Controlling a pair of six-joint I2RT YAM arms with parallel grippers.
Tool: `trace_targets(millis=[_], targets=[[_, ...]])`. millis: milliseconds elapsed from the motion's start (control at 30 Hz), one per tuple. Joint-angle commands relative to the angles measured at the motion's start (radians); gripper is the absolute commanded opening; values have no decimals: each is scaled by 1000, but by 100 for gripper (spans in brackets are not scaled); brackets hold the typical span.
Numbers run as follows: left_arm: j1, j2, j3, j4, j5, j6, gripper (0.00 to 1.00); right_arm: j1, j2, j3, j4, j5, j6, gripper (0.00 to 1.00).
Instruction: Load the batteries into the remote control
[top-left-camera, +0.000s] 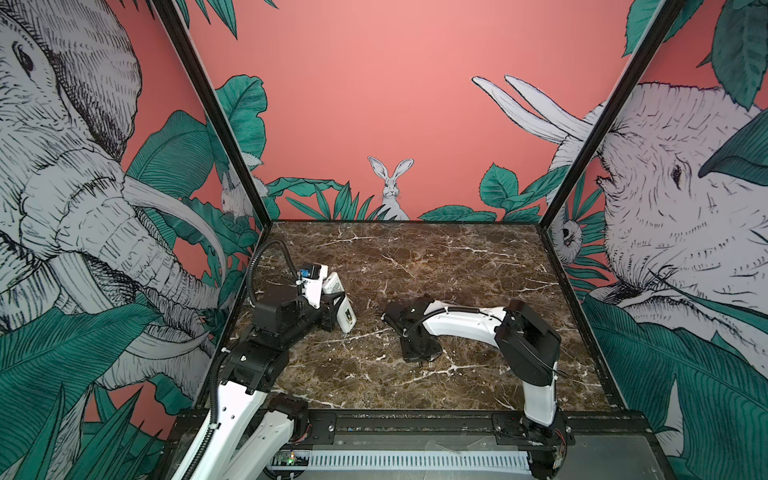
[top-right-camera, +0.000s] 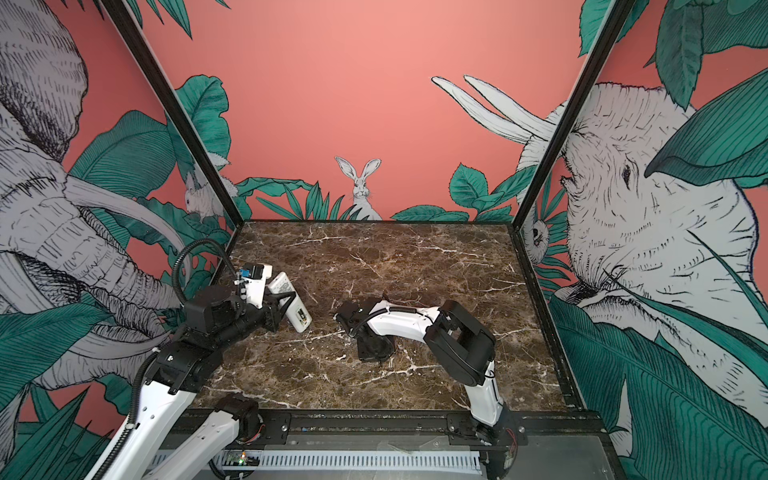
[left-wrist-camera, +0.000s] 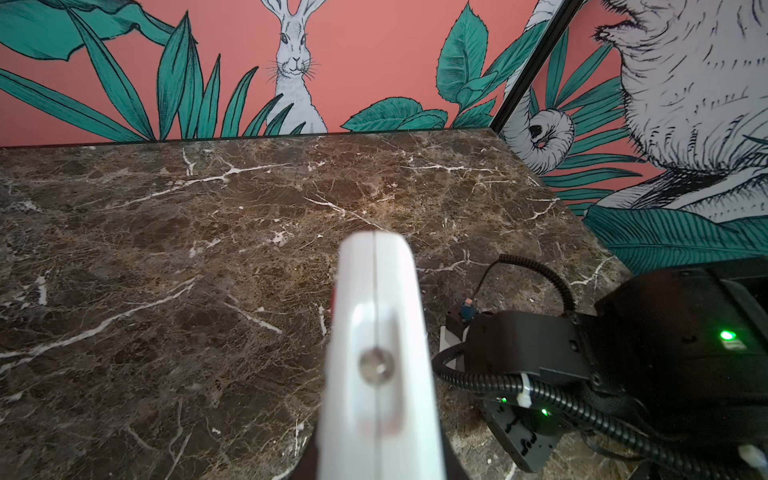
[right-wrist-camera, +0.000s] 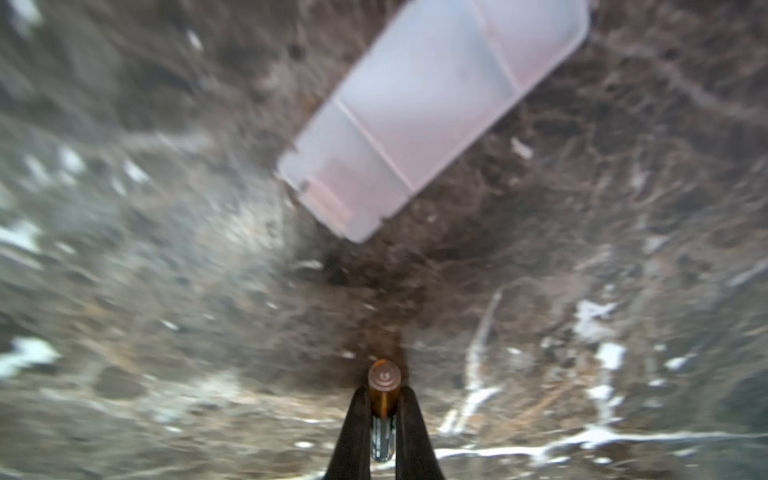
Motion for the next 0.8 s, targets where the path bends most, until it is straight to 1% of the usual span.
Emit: trace_targets(millis=[0,100,233,333,467,533,767], targets=[[-3,19,35,51,23,-12,0,1,-31,-39,-57,57,-189,9],[-3,31,34,61,25,-19,0,1,-24,-49,-88,81,-268,9],[-2,48,33,66,24,-26,0,1,-31,-66,-96,142,-303,15],[-3,56,34,66,16,-26,0,1,-47,-74,-71,164,-321,20],[-3,69,37,63,12,-23,0,1,-76,-95,-13,184,-332,34],[-2,76,43,60,11,-19,0,1,-97,-105,20,188,-339,43],[-3,85,54,49,3,-12,0,-9,-196,-165,140,162,-367,68]])
